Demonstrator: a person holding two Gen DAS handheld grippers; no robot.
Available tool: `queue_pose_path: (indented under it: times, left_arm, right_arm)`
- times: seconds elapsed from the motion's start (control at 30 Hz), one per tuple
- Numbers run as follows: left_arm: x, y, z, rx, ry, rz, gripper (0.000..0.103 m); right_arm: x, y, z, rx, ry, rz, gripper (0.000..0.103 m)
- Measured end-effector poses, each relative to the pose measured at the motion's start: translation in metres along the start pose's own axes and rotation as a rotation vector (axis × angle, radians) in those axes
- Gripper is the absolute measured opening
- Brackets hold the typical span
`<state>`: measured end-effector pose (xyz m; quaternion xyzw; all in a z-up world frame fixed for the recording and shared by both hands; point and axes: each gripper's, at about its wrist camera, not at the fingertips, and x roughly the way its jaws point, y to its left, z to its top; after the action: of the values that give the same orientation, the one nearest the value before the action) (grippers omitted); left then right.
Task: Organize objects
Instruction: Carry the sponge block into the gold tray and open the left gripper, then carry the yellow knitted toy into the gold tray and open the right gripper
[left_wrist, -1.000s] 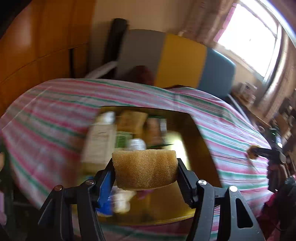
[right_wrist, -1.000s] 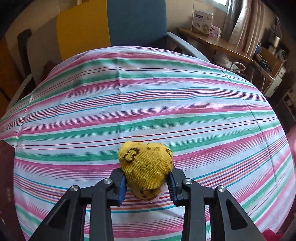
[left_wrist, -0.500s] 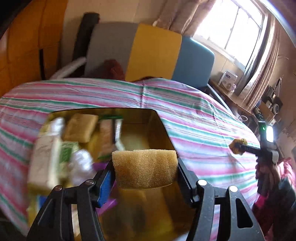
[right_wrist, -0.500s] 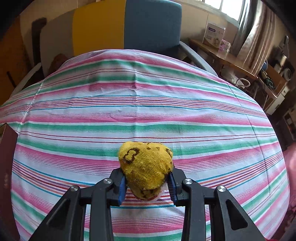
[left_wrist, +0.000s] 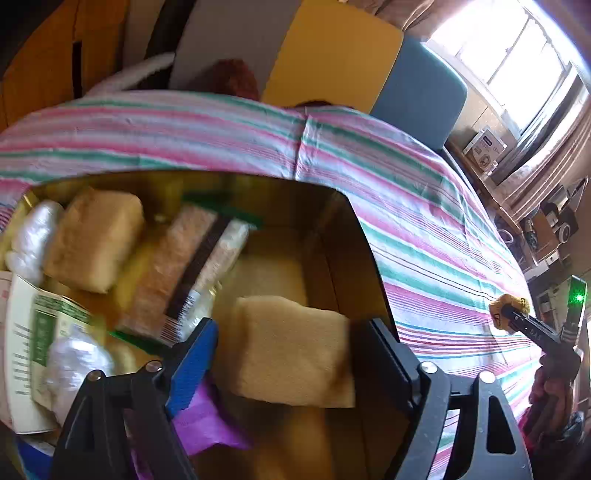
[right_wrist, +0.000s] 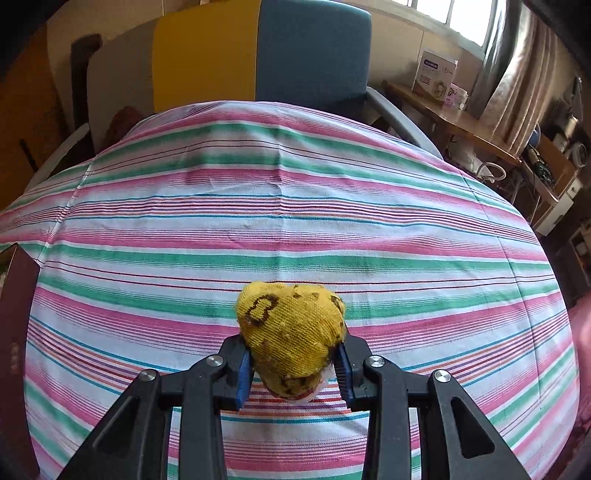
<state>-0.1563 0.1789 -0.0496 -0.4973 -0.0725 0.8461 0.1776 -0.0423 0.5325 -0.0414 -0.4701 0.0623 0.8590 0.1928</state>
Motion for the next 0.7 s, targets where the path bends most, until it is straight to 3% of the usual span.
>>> queue_pose_path:
  times: [0.2,0.37,0.53,0.7]
  left_arm:
    - [-0.047,0.016,-0.011,0.038,-0.089,0.004,0.083]
    - [-0.09,0.034,-0.05,0.116,-0.14,0.086,0.083]
    - [-0.121,0.06,-0.085,0.126,-0.174,0.174,0.083]
    - [-0.139,0.075,-0.098,0.124,-0.215,0.239,0.083]
  right_arm:
    - [-0.002,0.0,0.0,-0.002,-0.008,-0.002,0.037]
    - [-0.007,0.0,-0.001,0.009,-0.021,0.011,0.037]
    - [-0.018,0.014,-0.004,-0.004,-0.031,0.109,0.037]
    - [-0.043,0.057,-0.015,-0.066,-0.037,0.218,0.037]
